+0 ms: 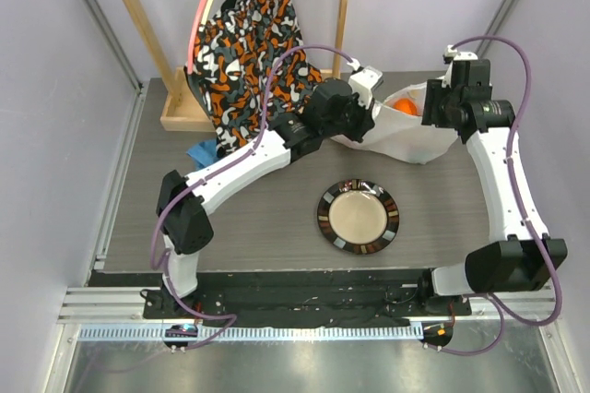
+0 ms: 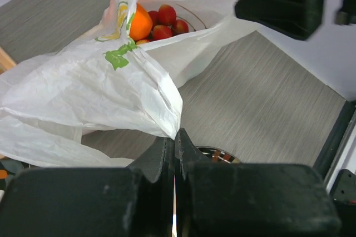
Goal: Take the fake fruits out of the plastic bag
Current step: Adjust the plastic bag at the center of the board.
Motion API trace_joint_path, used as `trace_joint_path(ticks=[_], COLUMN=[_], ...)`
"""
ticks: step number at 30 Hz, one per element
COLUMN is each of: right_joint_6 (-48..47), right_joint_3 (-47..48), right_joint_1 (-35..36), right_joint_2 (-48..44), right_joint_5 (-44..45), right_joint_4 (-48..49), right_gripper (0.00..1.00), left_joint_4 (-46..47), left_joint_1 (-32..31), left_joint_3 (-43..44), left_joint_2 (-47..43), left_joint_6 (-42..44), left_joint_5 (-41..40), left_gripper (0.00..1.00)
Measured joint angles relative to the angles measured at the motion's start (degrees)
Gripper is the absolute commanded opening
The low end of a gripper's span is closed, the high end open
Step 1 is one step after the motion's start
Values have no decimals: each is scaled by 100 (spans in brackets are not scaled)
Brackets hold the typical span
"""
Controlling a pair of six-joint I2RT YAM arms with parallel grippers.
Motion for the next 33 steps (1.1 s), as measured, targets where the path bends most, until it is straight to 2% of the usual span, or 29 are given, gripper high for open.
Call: trace_joint_path(ticks=[2,3,6,10,13,18,22,25,30,33], right_joint_6=[-2,0,39,26,-74,-452,-448,-424,-468,-476], right_joint_3=[179,269,450,501,402,-992,-2387,-2872,-2511,-1915], right_joint_1=[0,0,-9,-11,0,39,166,278,317,315], right_joint_2=[201,286,446,603,782,800,601,393,332,433], right_joint_5=[20,4,-396,-1202,-1421,-1401,-1425,-1497,-1550,-1513], right_joint_4=[50,74,136,286,446,804,706,382,125,168], right_gripper=[55,51,50,43,34,32,32,33,34,38], left_joint_4=[-42,-70,-166,-236,-186,164,201,195,162,114], left_joint_1=[28,48,179,778,1298,1825,1895,1875,1851,1856], left_joint_3=[0,0,2,142,345,402,562,511,-461,-782], left_joint_2=[-74,-109,-203,-289,-284,-238,-155,-190,-621,-697], left_joint_6=[-68,-131,-350,-988,-1513,-2208,-2076,-1908,-1864,-1902], left_joint_5=[22,48,280,1023,1657,2262,2378,2391,2369,2354], left_gripper=[0,0,0,0,0,0,0,0,0,0])
